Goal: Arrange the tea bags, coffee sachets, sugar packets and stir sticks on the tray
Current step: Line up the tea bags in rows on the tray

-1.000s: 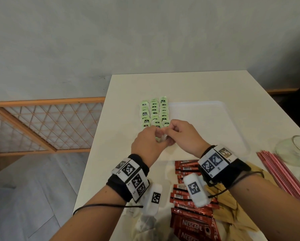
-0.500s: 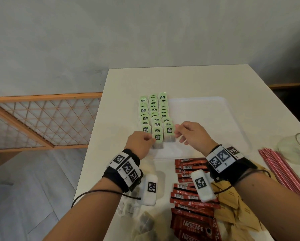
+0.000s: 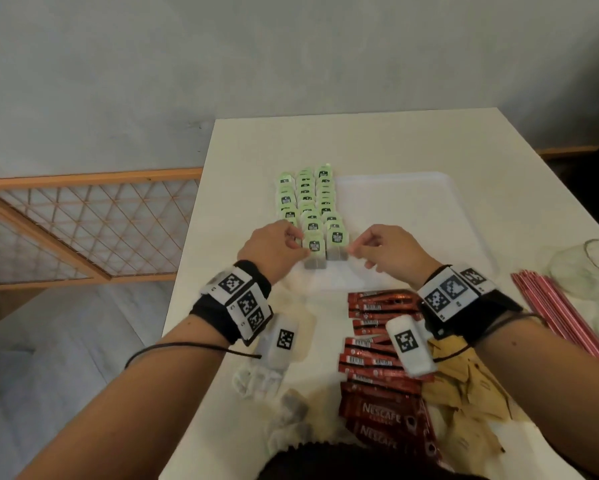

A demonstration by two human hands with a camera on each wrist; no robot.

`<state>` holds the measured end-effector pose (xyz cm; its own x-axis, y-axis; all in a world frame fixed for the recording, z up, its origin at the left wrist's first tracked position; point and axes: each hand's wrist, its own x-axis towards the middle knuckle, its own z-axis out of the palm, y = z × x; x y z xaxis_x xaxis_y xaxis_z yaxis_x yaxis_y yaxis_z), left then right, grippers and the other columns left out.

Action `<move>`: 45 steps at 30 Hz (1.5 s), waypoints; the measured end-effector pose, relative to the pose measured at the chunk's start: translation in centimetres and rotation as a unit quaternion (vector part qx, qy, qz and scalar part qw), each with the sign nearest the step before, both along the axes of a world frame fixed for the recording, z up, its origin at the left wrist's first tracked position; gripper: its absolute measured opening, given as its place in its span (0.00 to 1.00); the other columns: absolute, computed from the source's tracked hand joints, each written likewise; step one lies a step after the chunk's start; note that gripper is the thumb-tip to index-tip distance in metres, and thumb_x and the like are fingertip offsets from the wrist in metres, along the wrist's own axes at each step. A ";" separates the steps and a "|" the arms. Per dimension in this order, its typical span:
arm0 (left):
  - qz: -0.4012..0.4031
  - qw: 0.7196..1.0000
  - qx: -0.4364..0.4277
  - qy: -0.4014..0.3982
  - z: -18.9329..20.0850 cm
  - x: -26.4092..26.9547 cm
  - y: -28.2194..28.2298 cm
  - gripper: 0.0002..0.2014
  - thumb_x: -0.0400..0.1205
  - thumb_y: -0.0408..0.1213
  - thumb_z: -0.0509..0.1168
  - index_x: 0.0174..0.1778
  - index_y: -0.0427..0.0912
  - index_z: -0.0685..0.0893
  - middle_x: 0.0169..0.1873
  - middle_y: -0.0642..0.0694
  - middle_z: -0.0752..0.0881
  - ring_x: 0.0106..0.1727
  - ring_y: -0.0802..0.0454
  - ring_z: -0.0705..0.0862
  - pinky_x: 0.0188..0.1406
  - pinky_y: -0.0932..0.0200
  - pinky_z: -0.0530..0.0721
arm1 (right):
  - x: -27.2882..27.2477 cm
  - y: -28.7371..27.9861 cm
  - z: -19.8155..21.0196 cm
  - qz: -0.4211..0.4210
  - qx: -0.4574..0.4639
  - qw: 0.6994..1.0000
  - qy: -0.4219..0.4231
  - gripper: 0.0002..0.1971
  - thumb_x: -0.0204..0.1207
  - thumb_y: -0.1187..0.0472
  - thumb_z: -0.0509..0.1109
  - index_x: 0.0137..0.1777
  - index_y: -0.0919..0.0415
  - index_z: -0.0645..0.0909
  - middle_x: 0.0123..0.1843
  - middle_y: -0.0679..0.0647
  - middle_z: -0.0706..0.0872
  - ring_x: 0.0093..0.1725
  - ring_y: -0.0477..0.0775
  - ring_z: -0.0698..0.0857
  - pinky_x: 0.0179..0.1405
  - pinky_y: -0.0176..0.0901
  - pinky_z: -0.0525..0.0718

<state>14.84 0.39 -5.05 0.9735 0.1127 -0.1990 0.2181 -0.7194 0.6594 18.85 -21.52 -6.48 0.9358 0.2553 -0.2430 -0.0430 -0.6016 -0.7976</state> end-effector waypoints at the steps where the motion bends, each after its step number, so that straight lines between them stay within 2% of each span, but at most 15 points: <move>1: -0.009 1.000 0.008 -0.008 0.6 -0.7 0.0 0.09 0.77 0.46 0.73 0.51 0.54 0.81 0.45 0.56 0.86 0.47 0.56 0.83 0.43 0.60 0.76 | -0.8 -0.3 0.4 0.014 0.007 1.000 0.003 0.09 0.75 0.55 0.75 0.50 0.59 0.84 0.47 0.53 0.90 0.43 0.54 0.89 0.41 0.42 0.83; 5: -0.060 0.996 0.060 -0.016 2.3 -5.0 -0.2 0.09 0.77 0.48 0.72 0.50 0.57 0.82 0.44 0.59 0.87 0.44 0.57 0.84 0.45 0.57 0.81 | -4.1 -1.9 1.4 0.083 0.021 0.996 0.031 0.08 0.75 0.55 0.76 0.51 0.56 0.85 0.45 0.52 0.89 0.41 0.49 0.88 0.44 0.42 0.86; 9: -0.136 0.983 0.112 0.049 2.2 -10.6 -1.0 0.12 0.76 0.54 0.72 0.53 0.59 0.82 0.46 0.61 0.85 0.43 0.61 0.84 0.41 0.59 0.79 | -6.8 -3.5 1.3 0.112 0.006 0.993 0.036 0.08 0.75 0.55 0.77 0.51 0.56 0.86 0.46 0.53 0.90 0.44 0.51 0.89 0.44 0.40 0.85; 13: -0.268 0.937 0.198 0.107 1.0 -14.4 -1.9 0.25 0.73 0.57 0.74 0.64 0.59 0.77 0.56 0.59 0.79 0.49 0.59 0.77 0.43 0.58 0.73 | -9.0 -4.8 0.6 0.108 0.006 0.993 0.037 0.07 0.74 0.55 0.77 0.50 0.54 0.86 0.46 0.55 0.90 0.44 0.53 0.89 0.45 0.44 0.86; 16: -0.345 0.899 0.234 0.137 0.3 -15.9 -1.9 0.34 0.70 0.53 0.78 0.71 0.58 0.73 0.61 0.56 0.76 0.56 0.55 0.77 0.47 0.57 0.76 | -10.3 -5.4 0.7 0.104 0.007 0.994 0.034 0.07 0.74 0.55 0.76 0.51 0.53 0.86 0.46 0.53 0.90 0.44 0.53 0.89 0.46 0.43 0.85; 18: -0.360 0.884 0.263 0.137 0.0 -16.5 -2.2 0.32 0.71 0.49 0.78 0.70 0.56 0.74 0.60 0.55 0.77 0.58 0.53 0.79 0.45 0.57 0.75 | -11.2 -5.7 0.8 0.103 0.011 0.994 0.029 0.07 0.75 0.55 0.76 0.51 0.53 0.86 0.45 0.52 0.90 0.43 0.51 0.89 0.42 0.39 0.83; 21: -0.343 0.889 0.280 0.115 -0.2 -16.3 -3.0 0.16 0.76 0.45 0.72 0.59 0.51 0.82 0.53 0.53 0.83 0.52 0.53 0.81 0.42 0.59 0.74 | -12.2 -6.0 1.0 0.091 0.016 0.996 0.018 0.07 0.74 0.55 0.76 0.50 0.54 0.86 0.45 0.51 0.90 0.41 0.50 0.89 0.41 0.38 0.83; 24: -0.322 0.905 0.252 0.119 -0.3 -15.2 -3.5 0.07 0.77 0.45 0.71 0.48 0.50 0.85 0.46 0.54 0.85 0.47 0.53 0.82 0.41 0.59 0.76 | -13.1 -5.9 1.4 0.094 0.017 0.995 0.009 0.07 0.74 0.55 0.77 0.49 0.54 0.86 0.44 0.52 0.90 0.40 0.49 0.88 0.41 0.39 0.84; 28: -0.300 0.920 0.213 0.133 -0.4 -14.1 -3.3 0.06 0.77 0.46 0.72 0.42 0.51 0.81 0.35 0.59 0.80 0.43 0.54 0.80 0.41 0.60 0.75 | -14.3 -5.7 1.9 0.107 0.026 0.994 0.008 0.06 0.74 0.56 0.77 0.49 0.53 0.86 0.44 0.49 0.90 0.44 0.52 0.90 0.45 0.40 0.86; 32: -0.273 0.940 0.186 0.084 0.7 -13.2 -2.7 0.04 0.78 0.40 0.70 0.46 0.49 0.82 0.40 0.55 0.83 0.43 0.53 0.81 0.41 0.60 0.74 | -14.9 -5.7 2.0 0.123 0.012 0.992 -0.013 0.08 0.72 0.50 0.78 0.49 0.48 0.86 0.45 0.47 0.89 0.45 0.46 0.88 0.54 0.45 0.86; 37: -0.209 0.977 0.034 -0.010 2.9 -12.4 -4.2 0.06 0.78 0.39 0.72 0.49 0.49 0.83 0.43 0.52 0.85 0.35 0.55 0.84 0.32 0.64 0.80 | -15.6 -4.8 2.1 0.141 0.037 0.989 0.010 0.18 0.67 0.47 0.81 0.56 0.48 0.85 0.47 0.48 0.90 0.44 0.43 0.88 0.54 0.42 0.85; 39: -0.186 0.981 -0.056 -0.019 3.2 -12.6 -5.4 0.06 0.78 0.37 0.73 0.48 0.46 0.84 0.44 0.48 0.86 0.34 0.52 0.87 0.29 0.63 0.86 | -15.9 -4.0 2.2 0.151 0.068 0.986 0.012 0.18 0.67 0.50 0.81 0.56 0.52 0.85 0.48 0.52 0.91 0.47 0.51 0.89 0.55 0.46 0.86; 41: -0.175 0.976 -0.125 -0.016 3.0 -12.8 -6.5 0.09 0.77 0.37 0.75 0.49 0.42 0.85 0.44 0.43 0.87 0.36 0.49 0.89 0.33 0.55 0.90 | -16.1 -3.6 2.0 0.146 0.091 0.985 -0.004 0.14 0.70 0.53 0.81 0.53 0.56 0.86 0.48 0.58 0.90 0.49 0.61 0.88 0.55 0.54 0.85; 43: -0.166 0.974 -0.154 -0.018 2.6 -12.9 -7.3 0.10 0.76 0.38 0.76 0.50 0.42 0.85 0.43 0.42 0.88 0.39 0.47 0.90 0.37 0.51 0.91 | -16.0 -3.8 1.7 0.121 0.091 0.988 -0.032 0.11 0.72 0.55 0.79 0.48 0.60 0.86 0.46 0.61 0.90 0.47 0.64 0.88 0.53 0.59 0.85; 45: -0.157 0.974 -0.163 -0.018 2.3 -12.9 -7.6 0.13 0.76 0.41 0.76 0.52 0.43 0.85 0.46 0.44 0.88 0.42 0.46 0.89 0.39 0.52 0.91 | -16.0 -4.2 1.3 0.095 0.075 0.991 -0.053 0.09 0.73 0.54 0.78 0.44 0.59 0.86 0.42 0.62 0.90 0.39 0.62 0.86 0.45 0.59 0.86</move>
<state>1.93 -7.18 -2.78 0.9568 -0.2548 -0.1399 -0.0060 -0.4984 0.8669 2.86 -25.73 -5.13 0.8858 0.4547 -0.0923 0.1477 -0.4649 -0.8729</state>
